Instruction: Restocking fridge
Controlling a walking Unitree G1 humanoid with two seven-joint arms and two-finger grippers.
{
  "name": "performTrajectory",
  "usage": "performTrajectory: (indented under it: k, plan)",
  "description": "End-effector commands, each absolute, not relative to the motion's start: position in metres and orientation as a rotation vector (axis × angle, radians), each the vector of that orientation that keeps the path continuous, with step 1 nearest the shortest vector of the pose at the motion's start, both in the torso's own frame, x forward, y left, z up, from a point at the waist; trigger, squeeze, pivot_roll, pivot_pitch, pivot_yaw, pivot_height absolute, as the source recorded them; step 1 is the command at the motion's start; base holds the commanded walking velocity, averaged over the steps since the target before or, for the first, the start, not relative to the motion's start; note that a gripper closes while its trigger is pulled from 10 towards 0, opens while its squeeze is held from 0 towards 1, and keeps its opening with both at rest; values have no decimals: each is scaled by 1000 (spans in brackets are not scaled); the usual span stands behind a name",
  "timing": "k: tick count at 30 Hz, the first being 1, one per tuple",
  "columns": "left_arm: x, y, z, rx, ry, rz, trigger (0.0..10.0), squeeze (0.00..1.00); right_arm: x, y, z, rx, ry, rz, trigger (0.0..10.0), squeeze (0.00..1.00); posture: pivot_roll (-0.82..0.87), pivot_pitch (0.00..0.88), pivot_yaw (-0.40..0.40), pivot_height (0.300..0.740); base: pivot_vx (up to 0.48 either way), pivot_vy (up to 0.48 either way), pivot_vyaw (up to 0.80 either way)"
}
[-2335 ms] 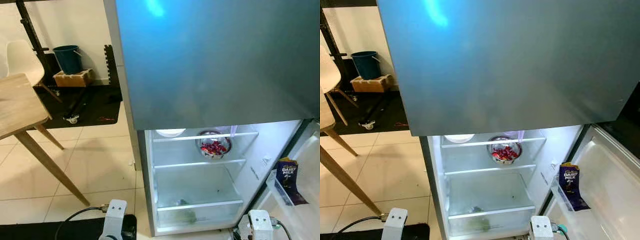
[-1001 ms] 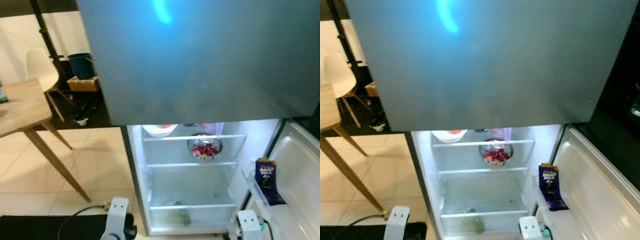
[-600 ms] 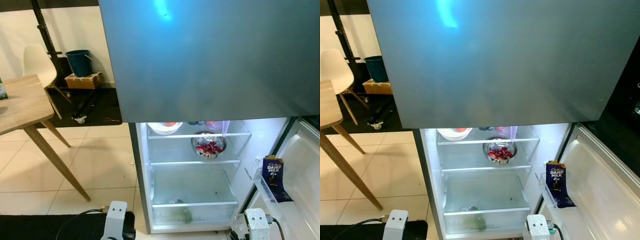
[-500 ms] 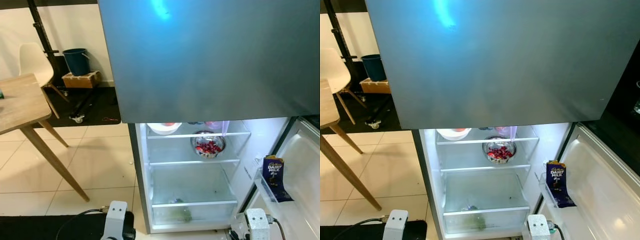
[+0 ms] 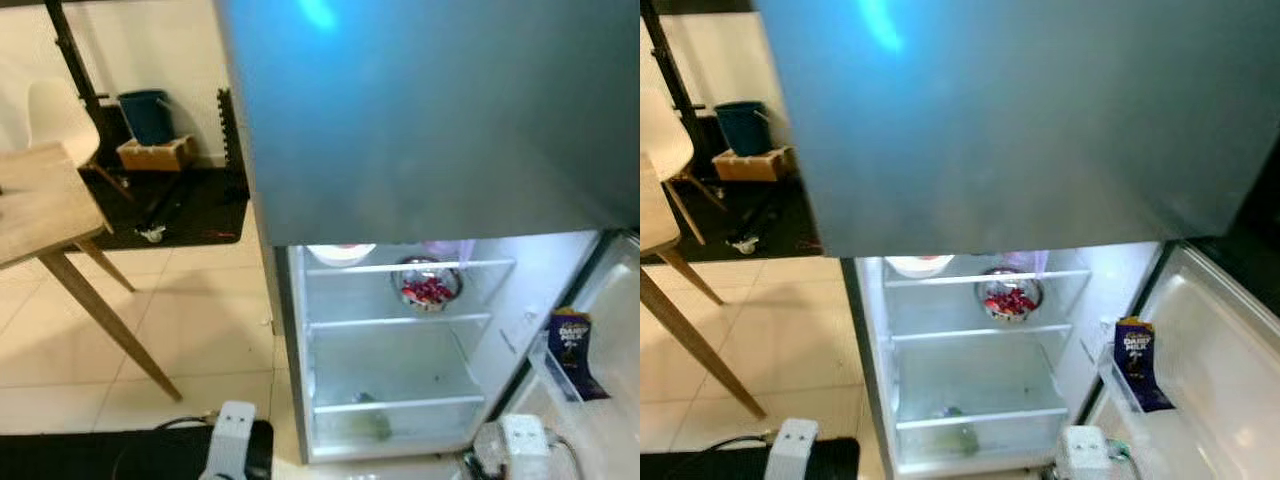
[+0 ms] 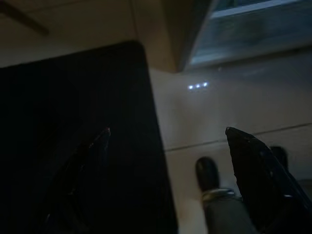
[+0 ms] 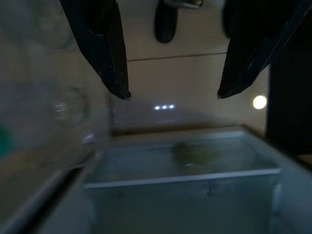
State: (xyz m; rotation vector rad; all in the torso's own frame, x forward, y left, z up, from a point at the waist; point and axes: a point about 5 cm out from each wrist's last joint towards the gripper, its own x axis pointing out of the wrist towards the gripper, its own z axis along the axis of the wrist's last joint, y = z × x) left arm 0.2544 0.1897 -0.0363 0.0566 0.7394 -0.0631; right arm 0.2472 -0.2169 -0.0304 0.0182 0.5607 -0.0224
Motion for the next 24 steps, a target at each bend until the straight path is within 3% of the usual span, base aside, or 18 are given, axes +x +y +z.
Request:
performTrajectory:
  k: [1,6,13,24]
  plan:
    - [251,196,-39,76,770,-53,10000,0,241,-221,-34,21,583,-39,10000,0,-102,118,36,734,0,0,0]
    - [251,196,-39,99,775,-75,10000,0,240,-222,-35,23,586,-42,10000,0,-100,119,38,734,0,0,0]
    - [251,195,-39,109,782,-88,10000,0,240,-223,-35,29,586,-53,10000,0,-99,119,44,734,0,-480,0]
    - [252,197,-38,102,788,-76,10000,0,241,-222,-35,32,585,-54,10000,0,-98,119,45,734,0,0,0]
